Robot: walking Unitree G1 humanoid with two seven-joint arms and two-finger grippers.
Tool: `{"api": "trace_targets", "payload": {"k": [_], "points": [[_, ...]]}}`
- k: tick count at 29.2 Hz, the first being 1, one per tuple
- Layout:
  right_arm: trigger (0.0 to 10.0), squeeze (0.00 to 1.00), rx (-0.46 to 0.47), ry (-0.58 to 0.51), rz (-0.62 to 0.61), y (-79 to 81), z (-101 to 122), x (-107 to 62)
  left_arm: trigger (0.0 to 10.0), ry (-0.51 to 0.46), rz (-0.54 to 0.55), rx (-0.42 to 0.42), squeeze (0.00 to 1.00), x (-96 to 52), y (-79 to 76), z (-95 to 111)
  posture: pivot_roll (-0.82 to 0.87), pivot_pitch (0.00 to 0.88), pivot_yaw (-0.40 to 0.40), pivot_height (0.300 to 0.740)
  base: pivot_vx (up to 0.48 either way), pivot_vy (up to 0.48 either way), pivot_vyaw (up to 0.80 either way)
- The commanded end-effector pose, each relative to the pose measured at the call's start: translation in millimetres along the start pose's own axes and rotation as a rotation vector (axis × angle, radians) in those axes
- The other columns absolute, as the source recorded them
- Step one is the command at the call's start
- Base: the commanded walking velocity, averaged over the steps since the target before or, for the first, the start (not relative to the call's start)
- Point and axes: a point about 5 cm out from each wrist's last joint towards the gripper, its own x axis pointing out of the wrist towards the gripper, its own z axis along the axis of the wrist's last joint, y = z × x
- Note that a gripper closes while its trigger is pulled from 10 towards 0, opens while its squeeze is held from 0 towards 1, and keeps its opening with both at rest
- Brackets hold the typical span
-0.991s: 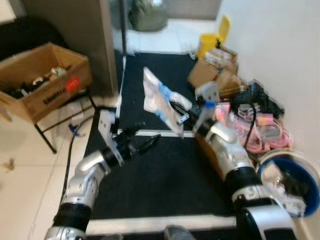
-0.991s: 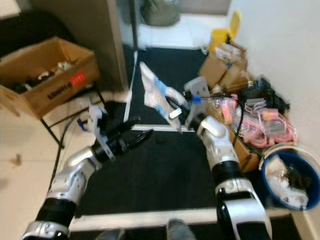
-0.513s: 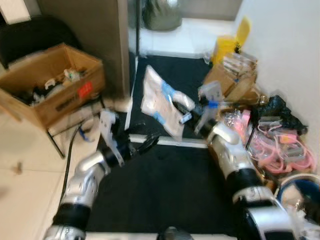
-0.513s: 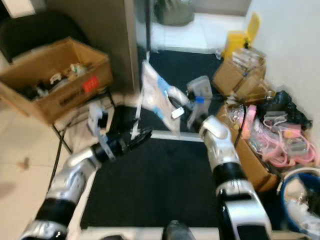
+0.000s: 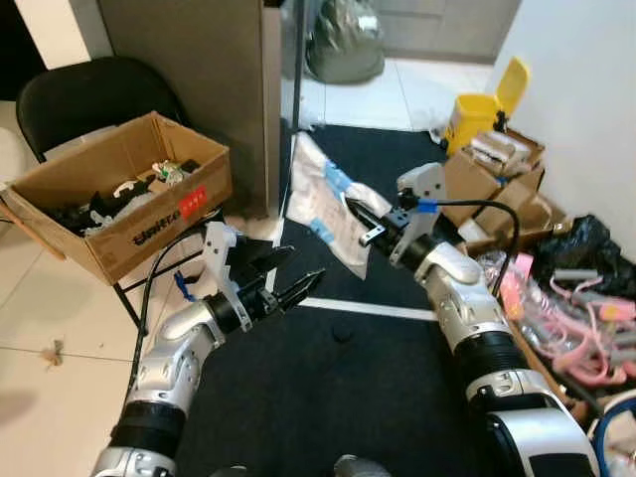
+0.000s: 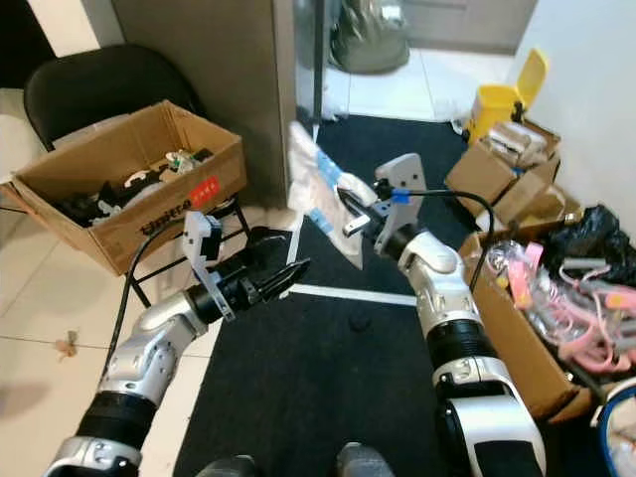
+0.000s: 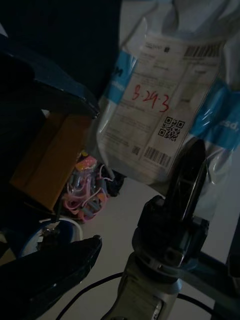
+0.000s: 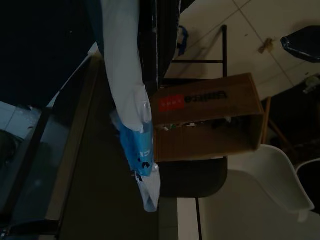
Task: Picking trash to rubbish bin
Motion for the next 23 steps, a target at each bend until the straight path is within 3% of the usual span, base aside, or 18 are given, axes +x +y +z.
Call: {"api": "trace_targets", "payload": {"k": [1,8,23], "points": [[10.0,0.00,0.004,0.005,0.015,4.5,-2.4,1.6,10.0,0.012,0.003,0.010,0.00,-2.5,1.0,-0.7,-0.02,0.000,-0.061,0.740,0.322,0.000,0.80],[10.0,0.00,0.002,0.007,0.018,5.0,-2.7,1.5,10.0,0.013,0.001,0.012,0.00,-2.4,0.7,-0.7,-0.02,0.000,-0.061,0.740,0.326,0.000,0.80],[10.0,0.00,0.009,0.015,0.010,4.4,-3.6,1.4,10.0,0.016,0.000,0.017,0.00,-2.0,0.0,-1.1,-0.02,0.000,-0.068,0.740,0.324,0.000,0.00]]}}
